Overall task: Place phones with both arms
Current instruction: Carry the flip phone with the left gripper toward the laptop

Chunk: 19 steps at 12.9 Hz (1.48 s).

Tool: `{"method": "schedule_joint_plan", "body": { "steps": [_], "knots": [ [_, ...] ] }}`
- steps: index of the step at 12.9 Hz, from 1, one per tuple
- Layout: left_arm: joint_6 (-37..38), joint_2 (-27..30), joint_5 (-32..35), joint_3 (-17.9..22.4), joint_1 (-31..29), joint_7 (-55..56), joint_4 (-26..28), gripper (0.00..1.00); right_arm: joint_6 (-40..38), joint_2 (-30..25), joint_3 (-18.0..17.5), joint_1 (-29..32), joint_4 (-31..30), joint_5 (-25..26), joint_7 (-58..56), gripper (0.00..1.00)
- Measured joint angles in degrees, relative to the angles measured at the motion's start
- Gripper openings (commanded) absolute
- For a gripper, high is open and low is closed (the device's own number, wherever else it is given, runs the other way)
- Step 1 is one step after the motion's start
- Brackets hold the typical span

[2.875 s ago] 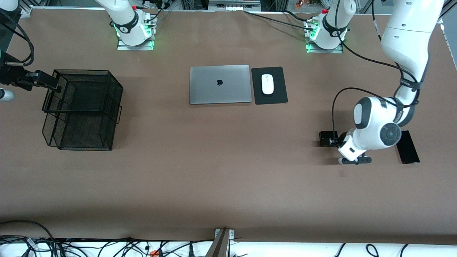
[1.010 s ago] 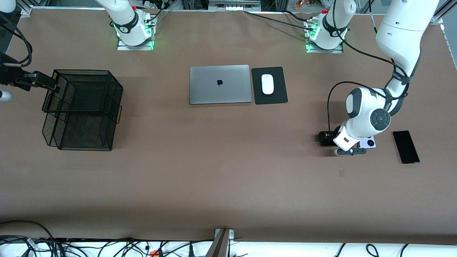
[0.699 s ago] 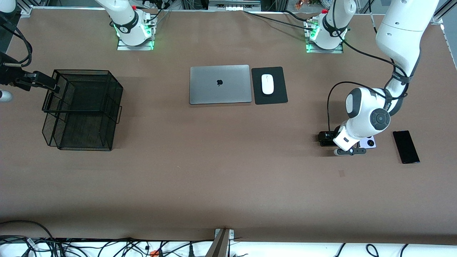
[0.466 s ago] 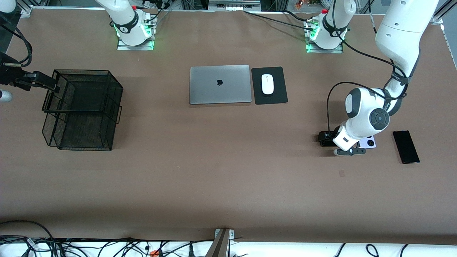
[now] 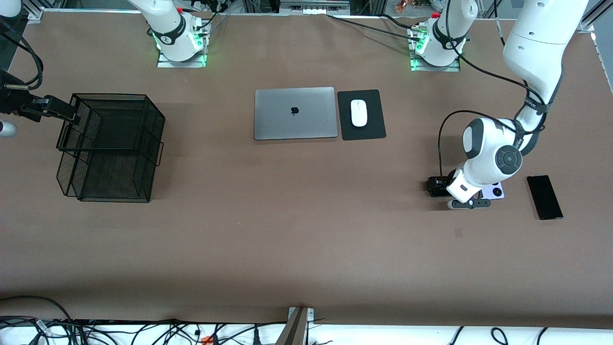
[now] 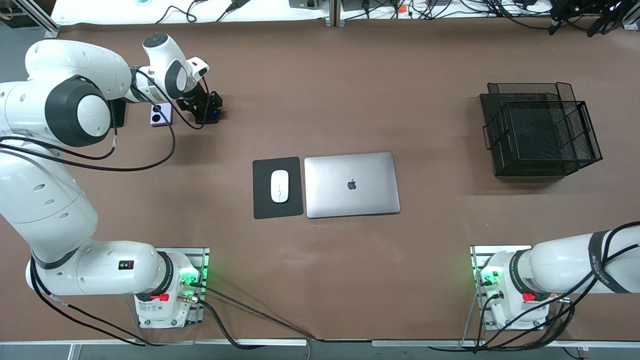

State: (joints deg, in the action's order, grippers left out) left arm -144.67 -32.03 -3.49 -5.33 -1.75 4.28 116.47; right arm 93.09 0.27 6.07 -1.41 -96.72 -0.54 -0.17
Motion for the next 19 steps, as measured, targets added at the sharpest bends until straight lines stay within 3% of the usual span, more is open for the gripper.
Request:
{"method": "schedule_joint_plan", "body": {
  "steps": [4,7,9,12,14,17,19],
  "knots": [
    [0.1,0.8,0.0,-0.1,0.0,0.0,-1.3,0.09,0.0,0.0,0.0,0.0,0.0,0.0,0.0,1.00],
    [13.0,4.5,0.0,-1.5,0.2,0.6,-8.6,0.10,0.0,0.0,0.0,0.0,0.0,0.0,0.0,1.00],
    [21.5,6.3,0.0,-5.0,0.3,5.1,-15.0,0.10,0.0,0.1,0.0,0.0,0.0,0.0,0.0,1.00],
    [23.8,6.2,0.0,-12.2,2.2,17.3,-20.7,0.09,0.0,0.1,0.0,0.0,0.0,0.0,0.0,1.00],
    [23.7,3.4,0.0,-13.0,8.1,25.7,-24.4,0.09,0.0,0.1,0.0,0.0,0.0,0.0,0.0,1.00],
    [23.1,-5.1,0.0,-12.6,16.8,35.2,-33.4,0.09,0.0,0.2,0.3,0.0,0.0,0.0,0.0,1.00],
    [20.9,-10.0,0.0,-10.3,22.1,37.5,-38.3,0.09,0.0,0.2,0.6,0.1,0.0,0.0,0.0,1.00]
  ]
}}
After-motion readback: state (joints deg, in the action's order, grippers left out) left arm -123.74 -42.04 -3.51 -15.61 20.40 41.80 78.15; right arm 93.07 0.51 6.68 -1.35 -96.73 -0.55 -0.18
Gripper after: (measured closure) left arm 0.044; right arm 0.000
